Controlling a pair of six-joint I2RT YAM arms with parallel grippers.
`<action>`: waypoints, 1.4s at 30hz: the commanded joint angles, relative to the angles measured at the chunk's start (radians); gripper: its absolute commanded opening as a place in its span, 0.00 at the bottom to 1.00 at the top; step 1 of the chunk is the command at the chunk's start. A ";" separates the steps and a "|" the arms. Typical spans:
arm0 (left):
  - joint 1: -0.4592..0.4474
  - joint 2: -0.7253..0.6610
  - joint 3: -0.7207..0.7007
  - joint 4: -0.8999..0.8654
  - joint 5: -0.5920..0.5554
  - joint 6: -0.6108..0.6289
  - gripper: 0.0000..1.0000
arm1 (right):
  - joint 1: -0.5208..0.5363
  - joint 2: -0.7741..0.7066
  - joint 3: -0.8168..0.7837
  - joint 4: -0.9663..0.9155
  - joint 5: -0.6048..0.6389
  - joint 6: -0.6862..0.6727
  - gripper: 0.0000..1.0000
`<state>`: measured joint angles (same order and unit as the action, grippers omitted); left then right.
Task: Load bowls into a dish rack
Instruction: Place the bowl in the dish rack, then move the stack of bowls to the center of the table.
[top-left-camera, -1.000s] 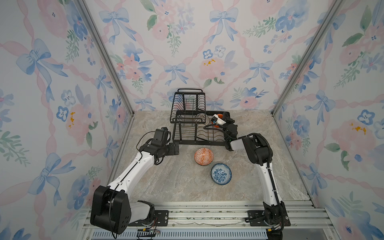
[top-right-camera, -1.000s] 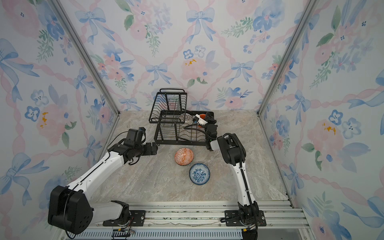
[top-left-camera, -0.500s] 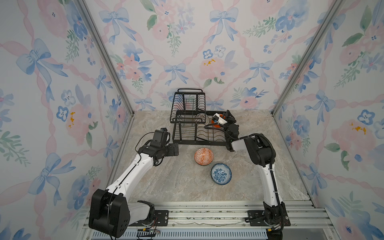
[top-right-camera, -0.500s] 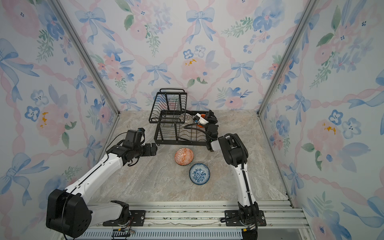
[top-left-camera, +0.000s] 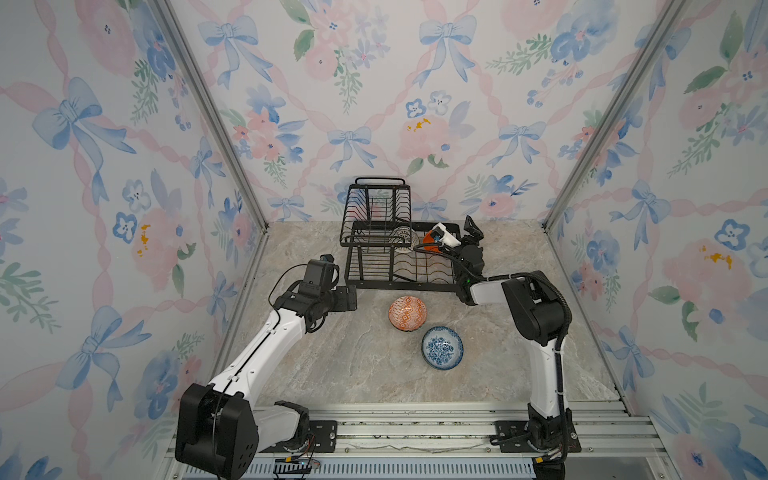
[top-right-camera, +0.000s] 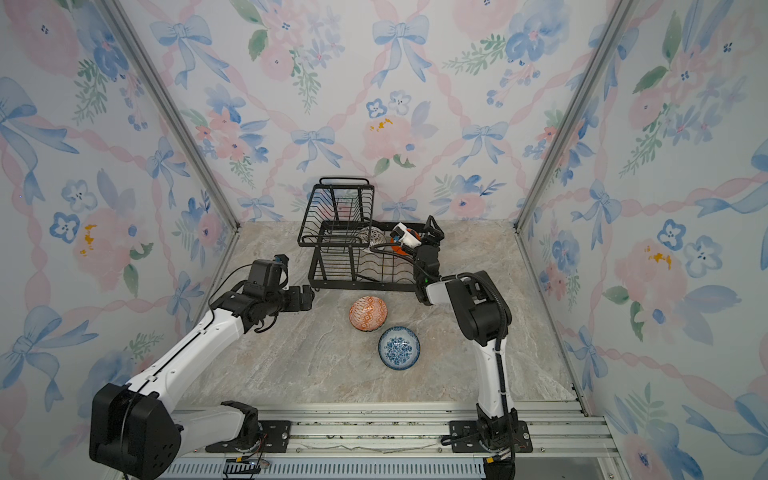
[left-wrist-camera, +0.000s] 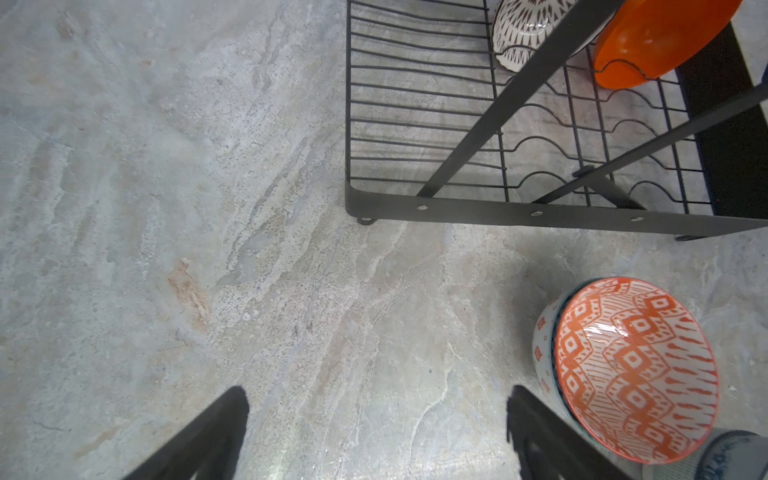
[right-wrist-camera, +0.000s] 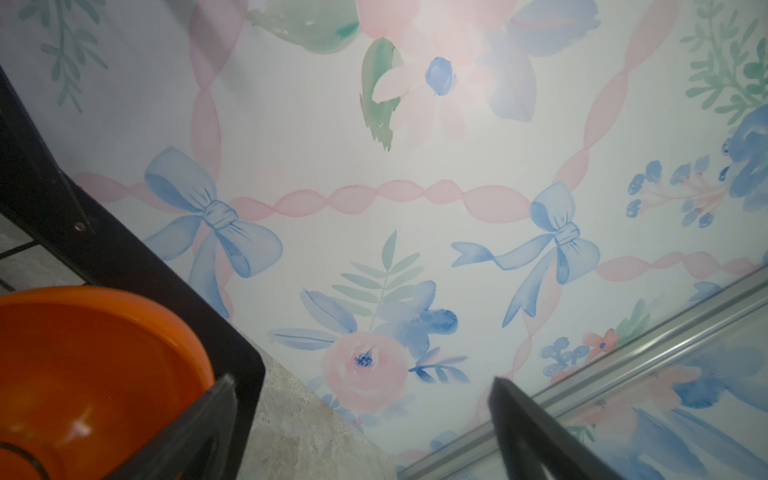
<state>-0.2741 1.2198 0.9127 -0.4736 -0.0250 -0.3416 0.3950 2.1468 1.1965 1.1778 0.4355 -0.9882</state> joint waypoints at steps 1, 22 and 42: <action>0.005 -0.022 -0.020 0.012 0.010 0.019 0.98 | 0.027 -0.102 -0.011 -0.180 0.085 0.139 0.97; -0.173 0.052 -0.009 0.067 0.023 -0.032 0.98 | 0.018 -0.674 0.069 -1.651 -0.226 1.091 0.97; -0.301 0.287 0.047 0.169 0.090 -0.092 0.65 | 0.013 -0.684 -0.011 -1.816 -0.432 1.212 0.97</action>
<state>-0.5655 1.4921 0.9279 -0.3260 0.0517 -0.4274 0.4061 1.4460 1.2022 -0.6281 0.0326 0.2062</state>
